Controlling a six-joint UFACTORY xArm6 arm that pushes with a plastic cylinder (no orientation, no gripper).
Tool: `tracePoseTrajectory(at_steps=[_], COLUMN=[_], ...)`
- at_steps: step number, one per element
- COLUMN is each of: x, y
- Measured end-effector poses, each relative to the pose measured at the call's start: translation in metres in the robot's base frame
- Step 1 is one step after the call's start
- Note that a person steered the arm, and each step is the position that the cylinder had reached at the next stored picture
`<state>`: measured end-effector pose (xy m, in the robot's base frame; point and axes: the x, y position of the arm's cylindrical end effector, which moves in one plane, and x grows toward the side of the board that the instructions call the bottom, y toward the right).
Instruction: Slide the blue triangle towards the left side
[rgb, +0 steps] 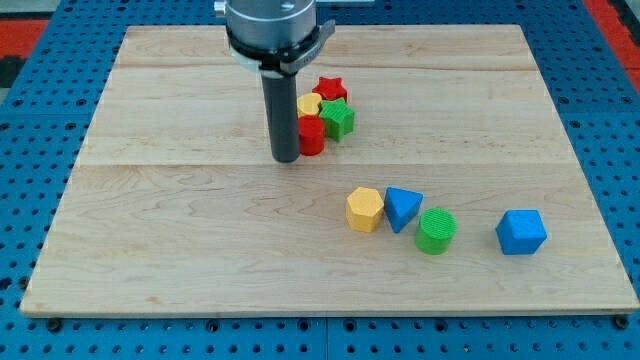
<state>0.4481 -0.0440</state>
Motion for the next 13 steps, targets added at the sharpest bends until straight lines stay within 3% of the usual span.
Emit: tracePoseTrajectory(at_steps=[2,3,4,6,7,8,10,11,12,13], x=[0.117,0.114,0.087,0.041,0.039,0.033,0.02,0.033,0.046,0.022], y=[0.013,0.108,0.131,0.088,0.156,0.172,0.006,-0.023,0.064,0.096])
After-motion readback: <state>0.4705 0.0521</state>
